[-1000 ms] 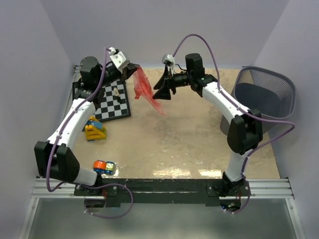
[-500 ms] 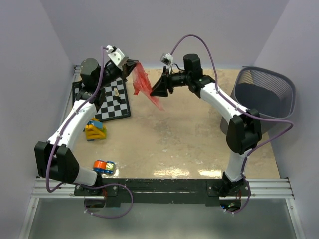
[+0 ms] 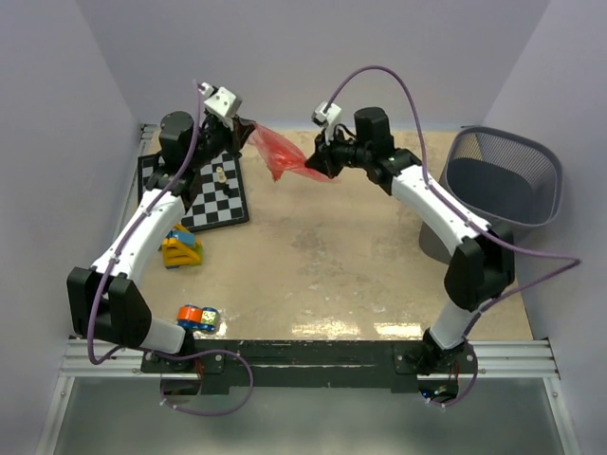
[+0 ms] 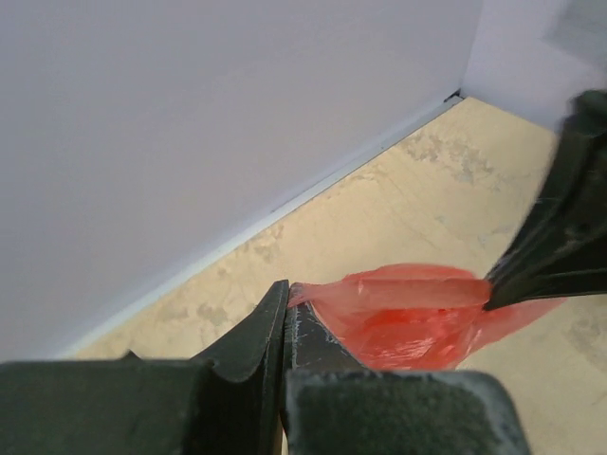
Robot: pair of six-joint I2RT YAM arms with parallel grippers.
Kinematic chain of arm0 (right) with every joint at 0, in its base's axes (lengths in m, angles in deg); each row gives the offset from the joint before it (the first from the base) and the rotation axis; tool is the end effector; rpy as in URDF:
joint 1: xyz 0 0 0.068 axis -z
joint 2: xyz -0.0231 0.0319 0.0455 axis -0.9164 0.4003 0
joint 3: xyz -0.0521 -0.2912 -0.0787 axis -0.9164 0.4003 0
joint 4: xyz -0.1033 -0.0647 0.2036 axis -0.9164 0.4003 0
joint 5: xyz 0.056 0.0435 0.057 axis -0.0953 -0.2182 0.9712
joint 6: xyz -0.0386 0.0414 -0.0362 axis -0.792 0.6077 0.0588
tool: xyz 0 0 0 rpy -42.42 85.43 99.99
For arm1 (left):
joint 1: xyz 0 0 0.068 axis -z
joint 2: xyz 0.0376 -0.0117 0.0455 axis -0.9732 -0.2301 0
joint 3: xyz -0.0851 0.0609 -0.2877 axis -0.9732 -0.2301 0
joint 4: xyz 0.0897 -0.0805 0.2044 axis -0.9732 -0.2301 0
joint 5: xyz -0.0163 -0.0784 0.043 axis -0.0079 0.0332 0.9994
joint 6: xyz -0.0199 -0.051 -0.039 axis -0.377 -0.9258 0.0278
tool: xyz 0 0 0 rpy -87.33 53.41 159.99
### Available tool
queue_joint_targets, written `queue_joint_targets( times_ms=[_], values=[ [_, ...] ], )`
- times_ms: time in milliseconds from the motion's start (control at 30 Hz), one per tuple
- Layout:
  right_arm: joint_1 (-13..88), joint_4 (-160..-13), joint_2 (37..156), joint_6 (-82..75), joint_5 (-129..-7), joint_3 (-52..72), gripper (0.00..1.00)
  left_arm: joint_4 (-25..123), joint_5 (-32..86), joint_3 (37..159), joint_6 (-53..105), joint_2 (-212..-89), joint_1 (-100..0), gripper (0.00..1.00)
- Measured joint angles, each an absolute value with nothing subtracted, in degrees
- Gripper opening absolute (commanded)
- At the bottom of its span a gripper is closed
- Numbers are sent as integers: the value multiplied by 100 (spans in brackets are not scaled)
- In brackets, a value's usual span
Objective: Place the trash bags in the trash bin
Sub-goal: Unfold the trash bag at the center of the board.
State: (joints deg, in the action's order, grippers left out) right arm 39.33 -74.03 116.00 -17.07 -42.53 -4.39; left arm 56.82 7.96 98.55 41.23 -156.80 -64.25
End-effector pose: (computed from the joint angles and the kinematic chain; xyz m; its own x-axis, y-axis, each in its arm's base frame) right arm 0.3522 0.2130 0.3772 -0.2591 -0.2436 -0.9346 -0.8634 0.4921 0.1111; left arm 0.3136 -0.0946 0.4335 0.0485 0.0453 -0.9978 0.6400 0.7655 0.0659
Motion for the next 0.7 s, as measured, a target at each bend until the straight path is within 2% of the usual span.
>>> queue_joint_targets(
  times_ms=[167,300,533,567,667,700],
  values=[
    [3745,-7099,10572,-2867,-5261,-136,0,5453,1401,9707,3316,-15776,-6425,0],
    [3619,-7123,10074,-3193,-5831,98,0,5326,1668,9696,2979,-15966,-6414,0],
    [3669,-7128,10150,-2791,-6581,529,0,4963,2070,9696,2818,-16167,-6357,0],
    [3682,-7123,10174,-2710,-6596,544,6,4937,2085,9696,2816,-16167,-6353,0],
    [3763,-7036,10218,-2651,-6343,535,47,4978,2015,9694,2861,-16167,-6349,0],
    [3818,-6938,10216,-2681,-6122,511,57,5042,1913,9683,2918,-16167,-6362,0]
  ],
)
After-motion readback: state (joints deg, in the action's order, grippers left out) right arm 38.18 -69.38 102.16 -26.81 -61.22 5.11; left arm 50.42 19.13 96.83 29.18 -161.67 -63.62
